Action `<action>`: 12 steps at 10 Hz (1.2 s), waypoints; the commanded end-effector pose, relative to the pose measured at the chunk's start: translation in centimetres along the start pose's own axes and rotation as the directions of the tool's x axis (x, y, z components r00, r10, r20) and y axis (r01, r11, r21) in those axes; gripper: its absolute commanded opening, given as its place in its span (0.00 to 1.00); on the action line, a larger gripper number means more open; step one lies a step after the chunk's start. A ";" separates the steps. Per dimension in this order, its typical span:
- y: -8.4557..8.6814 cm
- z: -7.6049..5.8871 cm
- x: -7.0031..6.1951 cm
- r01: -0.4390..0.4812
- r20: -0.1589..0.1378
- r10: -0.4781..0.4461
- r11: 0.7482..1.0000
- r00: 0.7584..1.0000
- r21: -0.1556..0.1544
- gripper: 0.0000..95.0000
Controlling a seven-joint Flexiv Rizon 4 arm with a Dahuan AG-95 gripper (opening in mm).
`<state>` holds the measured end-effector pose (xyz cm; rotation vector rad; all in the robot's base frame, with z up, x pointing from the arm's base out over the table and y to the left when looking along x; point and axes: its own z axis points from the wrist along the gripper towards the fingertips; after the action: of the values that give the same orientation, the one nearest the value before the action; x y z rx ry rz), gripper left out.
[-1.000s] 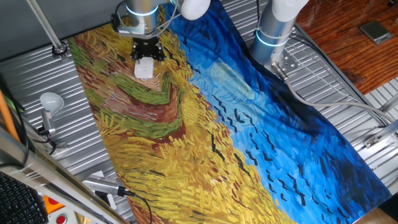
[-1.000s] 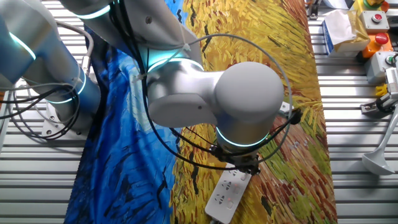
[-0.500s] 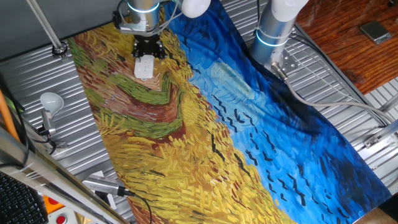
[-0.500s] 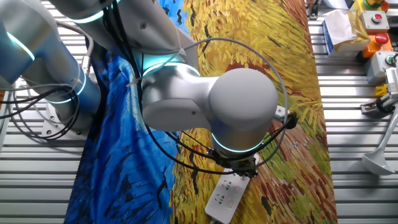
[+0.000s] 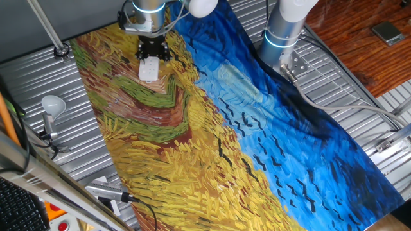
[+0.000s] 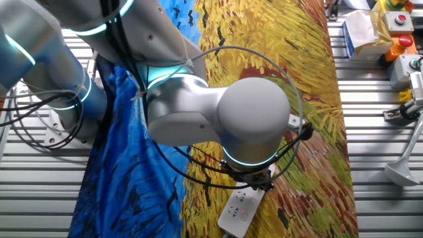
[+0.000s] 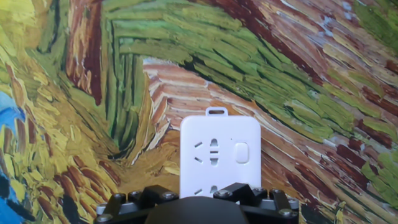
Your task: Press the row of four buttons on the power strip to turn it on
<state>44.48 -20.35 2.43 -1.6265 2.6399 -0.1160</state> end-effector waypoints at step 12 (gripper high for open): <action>0.2 1.1 0.0 -0.015 0.015 0.015 1.000 1.000 0.022 0.80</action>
<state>44.39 -20.26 2.00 -1.5933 2.6295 -0.1234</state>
